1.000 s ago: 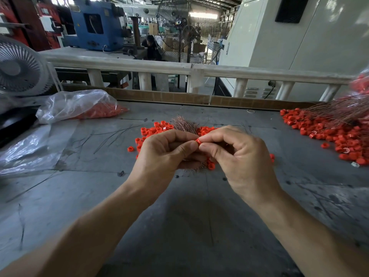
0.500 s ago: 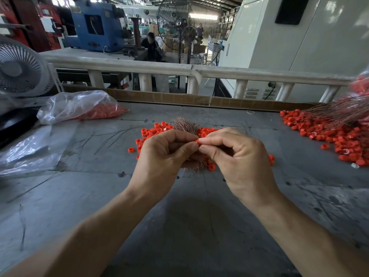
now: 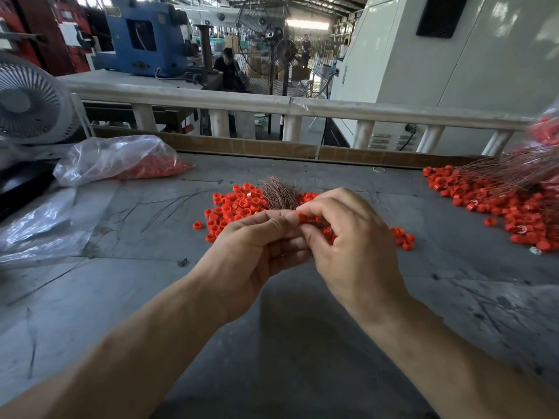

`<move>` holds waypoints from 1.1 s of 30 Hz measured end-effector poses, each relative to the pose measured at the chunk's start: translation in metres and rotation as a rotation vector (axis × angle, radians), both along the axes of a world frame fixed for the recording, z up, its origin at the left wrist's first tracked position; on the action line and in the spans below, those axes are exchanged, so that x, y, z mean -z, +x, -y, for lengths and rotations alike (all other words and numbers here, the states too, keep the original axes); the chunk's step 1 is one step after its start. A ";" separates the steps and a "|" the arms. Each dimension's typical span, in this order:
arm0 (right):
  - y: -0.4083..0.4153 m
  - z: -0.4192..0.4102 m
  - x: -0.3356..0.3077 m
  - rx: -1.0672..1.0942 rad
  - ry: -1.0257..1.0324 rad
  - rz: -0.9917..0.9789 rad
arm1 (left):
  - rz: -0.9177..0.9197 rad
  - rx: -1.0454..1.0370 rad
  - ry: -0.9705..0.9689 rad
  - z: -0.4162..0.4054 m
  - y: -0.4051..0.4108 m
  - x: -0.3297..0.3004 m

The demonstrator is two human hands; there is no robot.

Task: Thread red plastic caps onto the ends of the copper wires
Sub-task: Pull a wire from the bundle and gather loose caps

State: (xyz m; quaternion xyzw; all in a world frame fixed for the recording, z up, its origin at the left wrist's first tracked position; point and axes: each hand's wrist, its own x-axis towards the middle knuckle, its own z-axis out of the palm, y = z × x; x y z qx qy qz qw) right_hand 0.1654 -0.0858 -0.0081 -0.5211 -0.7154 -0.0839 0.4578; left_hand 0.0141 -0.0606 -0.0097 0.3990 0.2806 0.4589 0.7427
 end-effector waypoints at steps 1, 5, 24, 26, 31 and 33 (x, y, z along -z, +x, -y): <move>0.000 0.000 0.000 0.009 0.018 0.013 | -0.001 0.010 -0.003 0.000 0.000 0.000; 0.004 -0.002 -0.002 0.014 0.065 0.030 | -0.015 0.019 0.017 0.000 0.000 -0.001; 0.013 -0.004 -0.006 -0.023 0.041 0.184 | -0.089 -0.041 0.068 -0.001 -0.003 -0.001; 0.012 -0.002 -0.006 -0.018 0.033 0.216 | -0.098 -0.058 0.081 -0.001 -0.003 -0.001; 0.012 -0.002 -0.007 -0.051 -0.025 0.192 | -0.109 -0.095 0.099 -0.002 -0.003 -0.002; 0.012 -0.002 -0.006 -0.070 -0.045 0.170 | -0.113 -0.099 0.100 -0.002 -0.003 -0.002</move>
